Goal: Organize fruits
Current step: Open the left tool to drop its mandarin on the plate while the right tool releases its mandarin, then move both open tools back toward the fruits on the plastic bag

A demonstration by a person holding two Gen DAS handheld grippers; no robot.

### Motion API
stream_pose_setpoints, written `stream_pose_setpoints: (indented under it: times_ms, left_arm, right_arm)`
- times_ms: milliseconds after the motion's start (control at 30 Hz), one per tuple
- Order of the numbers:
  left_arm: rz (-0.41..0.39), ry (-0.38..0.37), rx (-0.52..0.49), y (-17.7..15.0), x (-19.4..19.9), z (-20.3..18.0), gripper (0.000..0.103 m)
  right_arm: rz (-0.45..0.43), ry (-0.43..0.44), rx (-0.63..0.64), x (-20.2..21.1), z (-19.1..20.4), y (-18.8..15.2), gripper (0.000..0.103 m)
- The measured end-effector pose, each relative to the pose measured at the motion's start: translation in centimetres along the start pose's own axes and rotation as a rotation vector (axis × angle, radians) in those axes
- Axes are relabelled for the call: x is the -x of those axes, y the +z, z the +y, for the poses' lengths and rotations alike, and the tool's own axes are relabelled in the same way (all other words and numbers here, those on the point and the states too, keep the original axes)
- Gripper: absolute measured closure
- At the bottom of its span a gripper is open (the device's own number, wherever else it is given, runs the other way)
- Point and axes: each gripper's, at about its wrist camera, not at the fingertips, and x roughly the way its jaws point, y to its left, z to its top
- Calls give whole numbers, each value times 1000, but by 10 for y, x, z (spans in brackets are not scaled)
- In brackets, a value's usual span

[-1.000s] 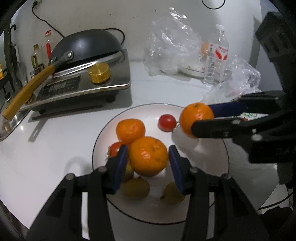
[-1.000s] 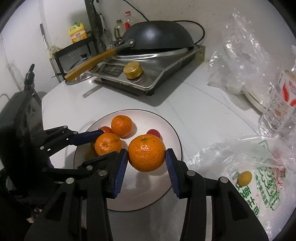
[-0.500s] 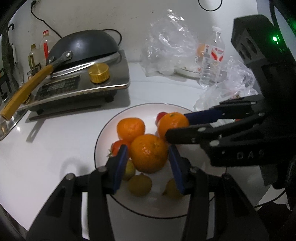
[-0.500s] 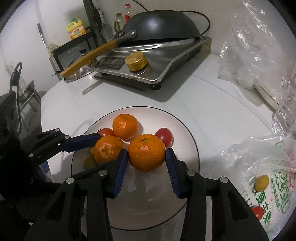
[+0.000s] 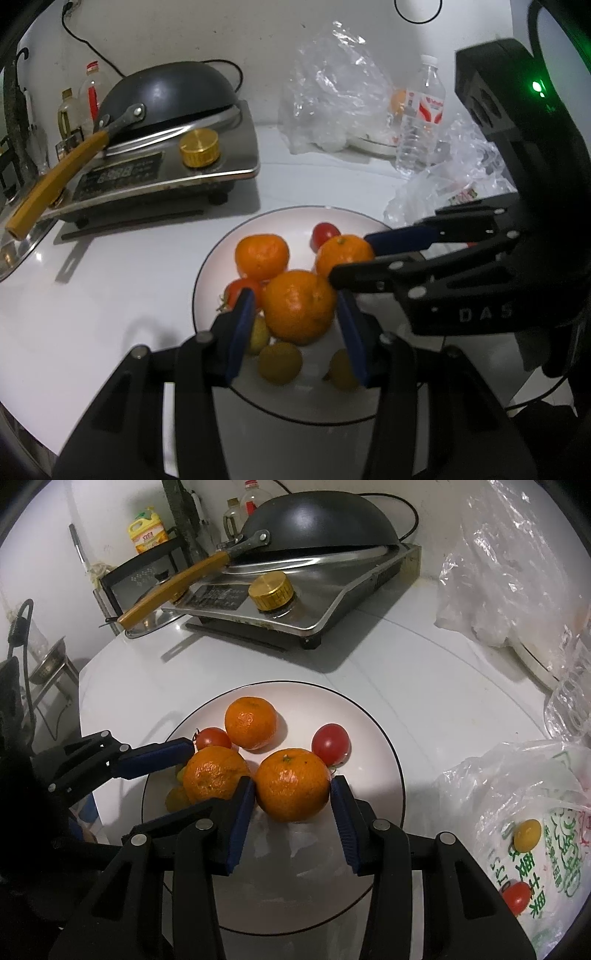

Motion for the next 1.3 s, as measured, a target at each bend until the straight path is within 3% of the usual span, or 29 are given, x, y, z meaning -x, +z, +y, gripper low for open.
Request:
stream_pose_setpoints:
  times_ms: [800,1300]
  left_arm:
    - [-16,19,8,5,25,-26,56]
    - [-19,-4,-17,12,34,-63,54]
  right_arm:
    - [-99,-59,-7,60,-7,-22,56]
    - [-148,-82,-51,99,-26,-51,56]
